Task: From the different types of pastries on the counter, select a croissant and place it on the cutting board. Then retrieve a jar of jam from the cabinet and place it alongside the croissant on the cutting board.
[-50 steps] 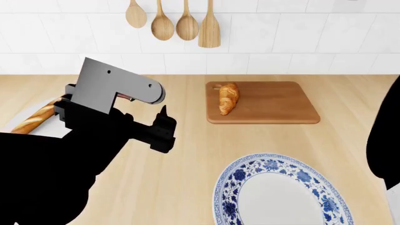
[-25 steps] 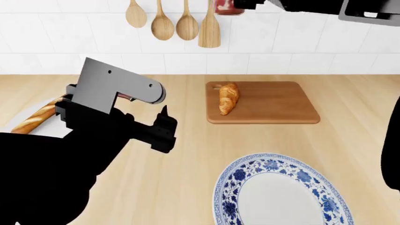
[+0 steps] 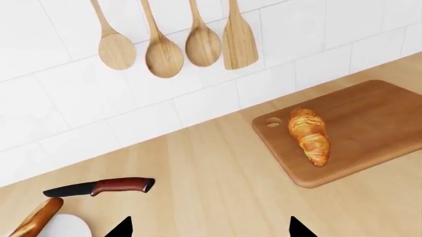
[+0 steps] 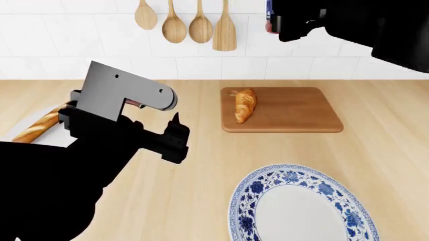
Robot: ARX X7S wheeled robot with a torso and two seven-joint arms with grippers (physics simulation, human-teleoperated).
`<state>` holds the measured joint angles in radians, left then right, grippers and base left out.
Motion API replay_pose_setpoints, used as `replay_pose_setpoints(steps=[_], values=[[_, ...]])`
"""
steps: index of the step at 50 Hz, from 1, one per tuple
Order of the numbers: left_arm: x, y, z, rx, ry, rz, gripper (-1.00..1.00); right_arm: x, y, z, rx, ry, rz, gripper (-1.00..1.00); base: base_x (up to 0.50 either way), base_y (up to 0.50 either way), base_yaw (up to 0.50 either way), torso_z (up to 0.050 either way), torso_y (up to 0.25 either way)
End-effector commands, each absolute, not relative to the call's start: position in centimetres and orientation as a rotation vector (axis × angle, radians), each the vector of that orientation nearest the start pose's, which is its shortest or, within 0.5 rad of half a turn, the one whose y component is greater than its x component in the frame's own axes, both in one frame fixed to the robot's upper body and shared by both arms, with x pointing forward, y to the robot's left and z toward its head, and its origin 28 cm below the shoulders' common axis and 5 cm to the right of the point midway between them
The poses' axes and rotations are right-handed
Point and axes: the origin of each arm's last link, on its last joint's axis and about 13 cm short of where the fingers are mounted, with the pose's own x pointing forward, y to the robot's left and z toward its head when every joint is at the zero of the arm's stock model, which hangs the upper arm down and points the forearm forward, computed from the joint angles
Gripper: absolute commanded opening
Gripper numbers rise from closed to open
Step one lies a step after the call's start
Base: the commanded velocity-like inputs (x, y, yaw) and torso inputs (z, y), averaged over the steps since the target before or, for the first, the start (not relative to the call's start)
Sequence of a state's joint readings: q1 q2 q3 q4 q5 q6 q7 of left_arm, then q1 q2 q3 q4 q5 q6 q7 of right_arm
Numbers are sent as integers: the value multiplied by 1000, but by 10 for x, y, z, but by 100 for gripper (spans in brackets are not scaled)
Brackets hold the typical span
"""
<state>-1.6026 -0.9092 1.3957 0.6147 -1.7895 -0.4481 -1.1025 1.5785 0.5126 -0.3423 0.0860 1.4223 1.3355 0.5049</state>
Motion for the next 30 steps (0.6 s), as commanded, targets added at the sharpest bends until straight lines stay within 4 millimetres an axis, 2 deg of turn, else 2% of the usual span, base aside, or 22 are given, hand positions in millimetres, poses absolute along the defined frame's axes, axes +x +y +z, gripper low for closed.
replay_pose_setpoints(steps=[1, 14, 30], values=[[207, 197, 268, 247, 187, -212, 100, 281, -150, 359, -116, 35, 351, -100, 0, 0, 0, 0, 0], [209, 196, 266, 249, 193, -214, 100, 294, -157, 332, -69, 45, 310, -100, 0, 0, 0, 0, 1], [209, 195, 268, 251, 191, -215, 100, 329, -149, 326, -76, 116, 261, -100, 0, 0, 0, 0, 0]])
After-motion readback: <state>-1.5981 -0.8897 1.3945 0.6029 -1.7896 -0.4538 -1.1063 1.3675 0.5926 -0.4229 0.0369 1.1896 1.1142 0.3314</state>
